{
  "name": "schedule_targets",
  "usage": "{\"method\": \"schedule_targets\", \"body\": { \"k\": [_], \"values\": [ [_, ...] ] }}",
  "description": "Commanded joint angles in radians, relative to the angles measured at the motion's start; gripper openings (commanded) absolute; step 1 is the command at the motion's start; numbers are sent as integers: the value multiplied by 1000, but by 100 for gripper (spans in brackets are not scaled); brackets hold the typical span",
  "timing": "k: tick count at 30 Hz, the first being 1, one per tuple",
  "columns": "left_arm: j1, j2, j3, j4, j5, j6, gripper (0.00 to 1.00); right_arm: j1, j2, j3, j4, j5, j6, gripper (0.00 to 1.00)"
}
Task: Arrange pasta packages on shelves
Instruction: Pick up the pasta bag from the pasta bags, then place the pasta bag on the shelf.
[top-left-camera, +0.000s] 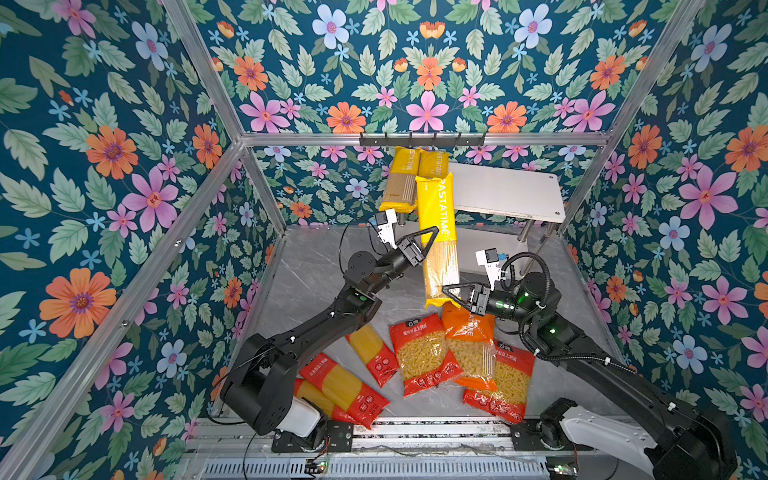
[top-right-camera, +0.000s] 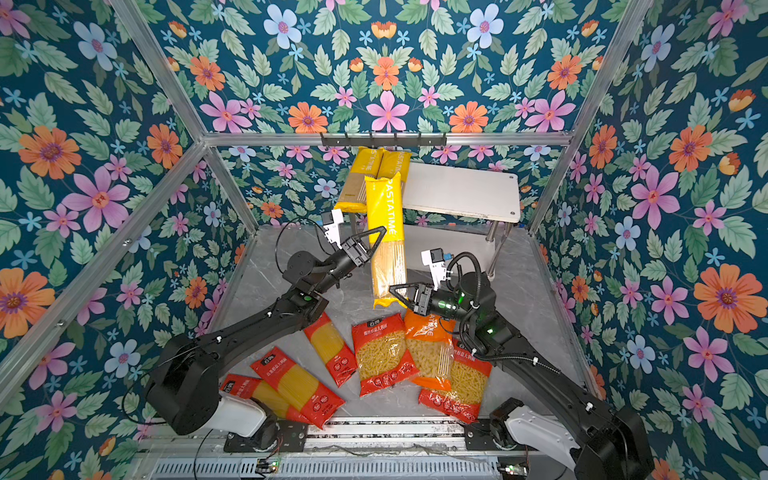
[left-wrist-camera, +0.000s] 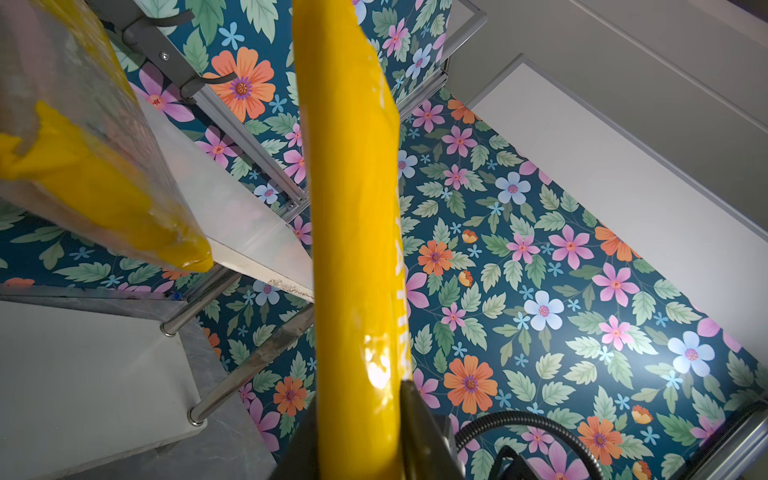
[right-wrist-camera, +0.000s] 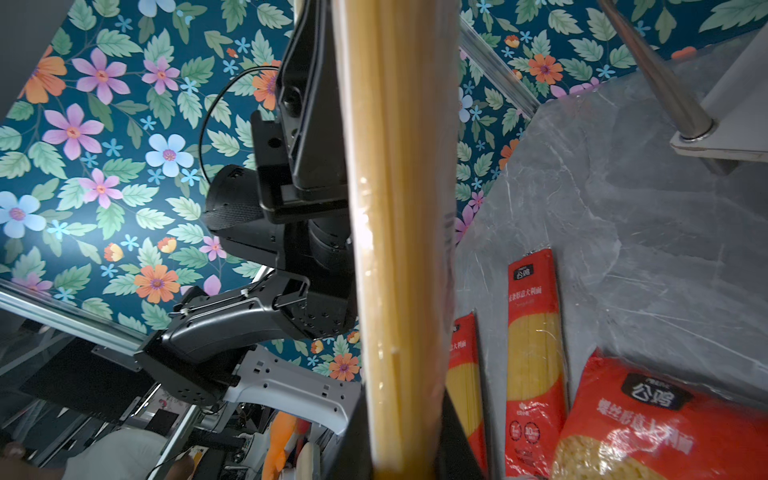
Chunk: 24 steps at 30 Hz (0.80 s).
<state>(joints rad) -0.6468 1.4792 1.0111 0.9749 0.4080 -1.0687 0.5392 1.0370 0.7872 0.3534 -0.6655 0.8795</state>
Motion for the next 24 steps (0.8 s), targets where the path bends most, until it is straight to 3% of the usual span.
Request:
{"method": "schedule_targets", "body": {
  "k": [1,4,7,16,24],
  "values": [
    [-2,-5,35,-35,23,58,46,-46,-11,48,94,-21,20,1],
    [-1,-11,66,-118,11,104,61,-120,-5,103,82,-57,80,0],
    [2,-16,86,-188,-14,144,69,-191,13,164,82,-94,147,0],
    [11,-130,79,-448,-147,301,71,-377,179,464,-190,-137,255,0],
    [12,-282,6,-673,-293,412,72,-390,370,679,-266,-181,294,0]
  ]
}}
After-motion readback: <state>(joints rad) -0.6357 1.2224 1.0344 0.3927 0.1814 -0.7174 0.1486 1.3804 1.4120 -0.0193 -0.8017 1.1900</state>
